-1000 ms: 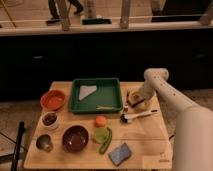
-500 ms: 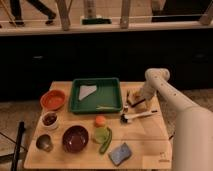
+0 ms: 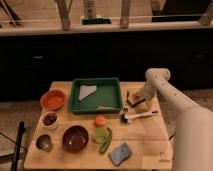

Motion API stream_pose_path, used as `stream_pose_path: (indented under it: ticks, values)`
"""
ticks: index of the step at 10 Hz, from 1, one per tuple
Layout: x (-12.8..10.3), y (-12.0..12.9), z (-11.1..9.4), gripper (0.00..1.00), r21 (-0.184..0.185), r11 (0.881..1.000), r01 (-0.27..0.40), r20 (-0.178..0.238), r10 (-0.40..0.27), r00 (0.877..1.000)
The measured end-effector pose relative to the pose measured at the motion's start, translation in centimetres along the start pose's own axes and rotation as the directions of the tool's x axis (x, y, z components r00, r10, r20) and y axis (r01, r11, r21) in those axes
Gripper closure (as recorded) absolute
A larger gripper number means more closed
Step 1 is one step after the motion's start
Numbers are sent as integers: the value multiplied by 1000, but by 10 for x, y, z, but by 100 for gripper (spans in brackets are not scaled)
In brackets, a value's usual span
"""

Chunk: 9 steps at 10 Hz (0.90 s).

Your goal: Place eraser in purple bowl

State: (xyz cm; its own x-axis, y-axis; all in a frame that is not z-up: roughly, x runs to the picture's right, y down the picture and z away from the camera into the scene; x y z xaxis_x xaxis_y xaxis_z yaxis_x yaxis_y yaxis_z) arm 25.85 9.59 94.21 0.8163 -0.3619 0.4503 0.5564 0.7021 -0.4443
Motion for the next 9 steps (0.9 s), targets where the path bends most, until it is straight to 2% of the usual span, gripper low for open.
stream_pose_path:
  ticks: [1,2,5,8,9]
  values:
    - [-3,-3,-6,22,0,1000,3,-6,-3,1000]
    - [-7,-5,-8,30,2,1000,5,-14,-5,1000]
    - [-8,-8,-8,61,14,1000,2,-21,-2,1000]
    - [-9,-5,8,92,-4,1000,-11,6,11,1000]
    - [-10,-5,12,98,-10,1000,-8,7,8,1000]
